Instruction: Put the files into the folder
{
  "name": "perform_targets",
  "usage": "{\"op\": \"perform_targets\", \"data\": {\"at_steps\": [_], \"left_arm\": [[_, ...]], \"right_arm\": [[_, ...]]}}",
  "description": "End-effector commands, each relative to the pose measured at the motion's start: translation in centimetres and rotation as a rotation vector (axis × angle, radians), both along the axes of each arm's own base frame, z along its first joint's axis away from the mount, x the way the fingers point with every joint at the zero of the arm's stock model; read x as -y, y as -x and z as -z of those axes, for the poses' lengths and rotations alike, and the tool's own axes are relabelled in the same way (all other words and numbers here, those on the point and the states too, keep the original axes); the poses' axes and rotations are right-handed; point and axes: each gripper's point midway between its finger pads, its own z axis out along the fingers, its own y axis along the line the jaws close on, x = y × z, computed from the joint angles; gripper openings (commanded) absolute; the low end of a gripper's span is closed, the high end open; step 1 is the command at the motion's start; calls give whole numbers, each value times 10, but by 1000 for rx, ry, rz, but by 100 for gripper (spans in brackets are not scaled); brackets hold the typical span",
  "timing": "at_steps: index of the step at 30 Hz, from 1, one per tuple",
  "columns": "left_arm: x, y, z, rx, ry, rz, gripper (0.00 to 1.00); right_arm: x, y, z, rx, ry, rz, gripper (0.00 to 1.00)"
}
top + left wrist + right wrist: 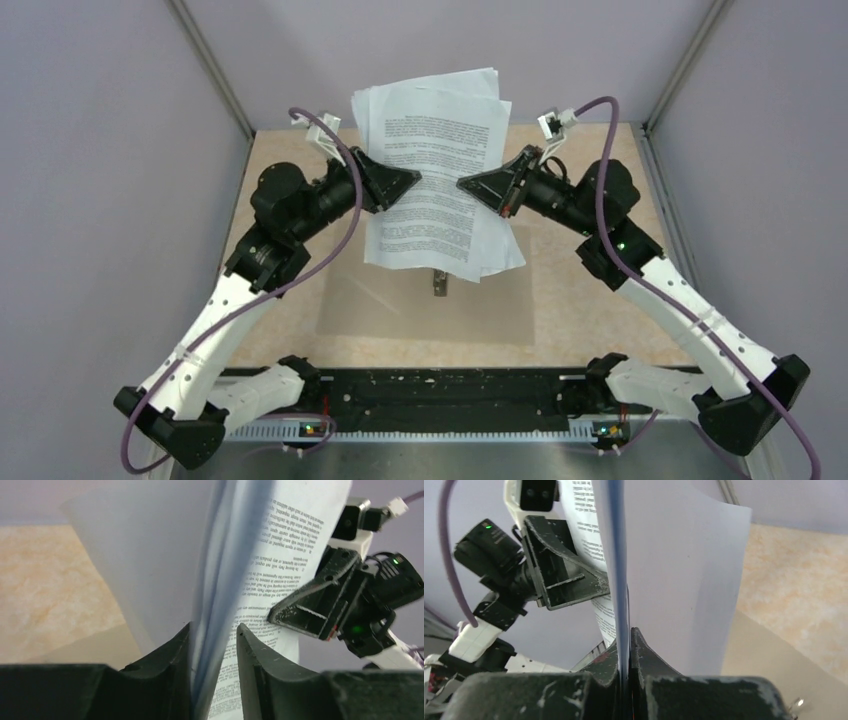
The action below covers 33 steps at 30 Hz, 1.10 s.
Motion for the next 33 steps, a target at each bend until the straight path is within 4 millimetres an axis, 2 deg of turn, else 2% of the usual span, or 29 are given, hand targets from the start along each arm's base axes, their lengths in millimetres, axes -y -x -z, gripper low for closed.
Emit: {"op": "perform_targets", "data": {"at_steps": [1,3,5,7,8,11,14,18,21,24,27,31,33], "left_arm": [[-24,-35,51,-175,-115,-229,49],[-52,-52,80,-281,-199,-413,61],[-78,-60,108,-371,-280,-543,68],[-92,-64,125,-411,-306,-607,75],[-97,-66,133,-432,-318,-630,82],[-108,-70,157,-486,-360,-662,93],[-111,-73,173,-511,-395,-665,94],[-101,-76,196,-549,-413,-621,91],[-87,-76,218,-593,-407,-558,82],[-73,-74,242,-645,-417,-503,69],[-57,-73,266,-685,-430,-444,57],[-32,-76,292,-754,-466,-345,52],[-28,-80,308,-791,-495,-338,51]], "right_arm": [[-3,-30,41,-230,-39,97,0],[-15,-39,63,-350,-70,78,0],[-31,-44,81,-450,-88,54,0],[-44,-51,97,-515,-84,58,0],[-46,-55,104,-541,-87,73,0],[-35,-73,145,-634,-75,161,0],[-5,-90,206,-725,-6,305,0],[25,-91,284,-824,77,405,0],[38,-81,322,-863,142,449,0],[50,-72,341,-869,194,486,0],[63,-65,351,-860,255,524,0],[63,-57,361,-862,293,495,0],[61,-53,368,-869,300,473,1]]}}
